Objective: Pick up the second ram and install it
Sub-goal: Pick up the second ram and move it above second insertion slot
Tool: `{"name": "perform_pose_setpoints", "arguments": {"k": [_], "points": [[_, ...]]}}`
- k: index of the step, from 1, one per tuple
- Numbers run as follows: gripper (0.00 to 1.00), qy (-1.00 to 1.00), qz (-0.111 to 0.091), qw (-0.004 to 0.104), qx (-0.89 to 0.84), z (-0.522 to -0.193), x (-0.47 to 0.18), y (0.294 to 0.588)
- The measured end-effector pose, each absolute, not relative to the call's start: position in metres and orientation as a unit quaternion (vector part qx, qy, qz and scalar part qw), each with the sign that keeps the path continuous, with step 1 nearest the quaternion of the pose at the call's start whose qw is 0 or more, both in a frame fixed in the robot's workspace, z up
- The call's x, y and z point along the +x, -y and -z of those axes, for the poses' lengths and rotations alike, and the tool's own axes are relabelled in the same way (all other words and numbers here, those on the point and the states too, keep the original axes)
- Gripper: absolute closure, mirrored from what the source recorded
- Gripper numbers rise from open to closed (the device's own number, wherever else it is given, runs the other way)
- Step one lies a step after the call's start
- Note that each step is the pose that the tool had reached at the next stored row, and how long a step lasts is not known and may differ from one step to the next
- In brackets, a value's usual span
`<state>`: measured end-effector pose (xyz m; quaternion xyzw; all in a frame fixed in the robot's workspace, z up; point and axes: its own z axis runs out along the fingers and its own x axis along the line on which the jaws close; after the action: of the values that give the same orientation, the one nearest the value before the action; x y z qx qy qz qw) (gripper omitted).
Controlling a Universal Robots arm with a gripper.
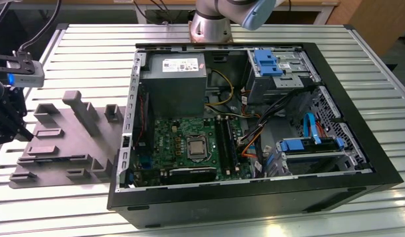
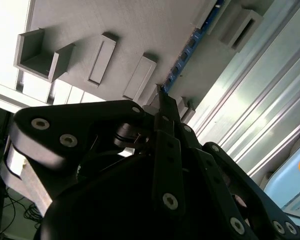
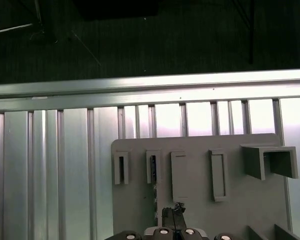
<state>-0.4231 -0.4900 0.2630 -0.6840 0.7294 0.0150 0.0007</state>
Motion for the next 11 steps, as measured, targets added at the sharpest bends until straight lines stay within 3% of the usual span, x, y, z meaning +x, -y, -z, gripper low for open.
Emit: {"name": "perform_pose_setpoints", "arguments": {"k": [11], "points": [[0.89, -0.729, -0.015, 0.001, -0.684, -0.2614, -0.4231, 0.4939]]}}
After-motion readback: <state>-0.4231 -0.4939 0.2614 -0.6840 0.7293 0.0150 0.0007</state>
